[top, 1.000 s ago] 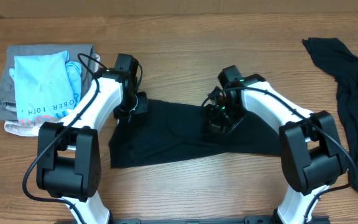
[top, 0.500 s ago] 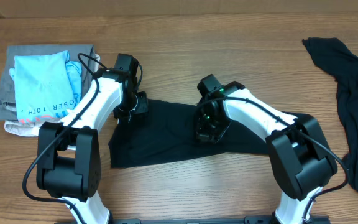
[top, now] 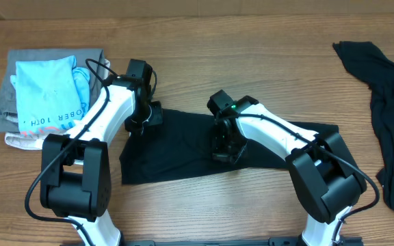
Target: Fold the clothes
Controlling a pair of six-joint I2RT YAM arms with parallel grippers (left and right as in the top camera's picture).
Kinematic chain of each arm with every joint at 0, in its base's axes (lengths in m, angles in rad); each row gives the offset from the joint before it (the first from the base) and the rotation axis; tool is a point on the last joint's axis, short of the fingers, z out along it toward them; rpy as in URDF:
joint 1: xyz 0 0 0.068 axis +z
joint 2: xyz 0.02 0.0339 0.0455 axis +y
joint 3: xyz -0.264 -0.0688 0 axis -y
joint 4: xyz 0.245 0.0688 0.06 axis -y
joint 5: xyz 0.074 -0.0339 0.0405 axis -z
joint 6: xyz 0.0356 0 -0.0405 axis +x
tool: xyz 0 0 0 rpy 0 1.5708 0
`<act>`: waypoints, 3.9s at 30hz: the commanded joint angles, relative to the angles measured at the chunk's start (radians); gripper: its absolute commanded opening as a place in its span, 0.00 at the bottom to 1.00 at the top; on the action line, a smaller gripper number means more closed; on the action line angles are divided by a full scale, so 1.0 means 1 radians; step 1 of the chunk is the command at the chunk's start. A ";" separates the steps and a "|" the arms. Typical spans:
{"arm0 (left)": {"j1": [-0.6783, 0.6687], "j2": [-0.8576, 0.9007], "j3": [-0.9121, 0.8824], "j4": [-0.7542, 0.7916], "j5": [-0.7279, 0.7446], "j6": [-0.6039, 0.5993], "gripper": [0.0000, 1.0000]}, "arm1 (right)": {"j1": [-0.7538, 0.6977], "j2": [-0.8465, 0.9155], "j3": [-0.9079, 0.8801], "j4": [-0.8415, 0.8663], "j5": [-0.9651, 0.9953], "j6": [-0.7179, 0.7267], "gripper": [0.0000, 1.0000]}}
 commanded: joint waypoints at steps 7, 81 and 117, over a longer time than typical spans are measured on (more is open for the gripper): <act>0.033 -0.080 0.225 -0.208 -0.013 0.013 0.08 | -0.016 -0.061 0.029 -0.034 0.051 -0.016 0.04; 0.097 0.014 0.381 -0.025 -0.088 -0.053 0.34 | -0.832 -0.239 -0.174 -0.036 0.109 -0.201 0.51; 0.340 0.014 0.475 -0.436 0.062 0.101 0.42 | -1.115 -0.239 -0.200 0.361 0.178 -0.183 0.04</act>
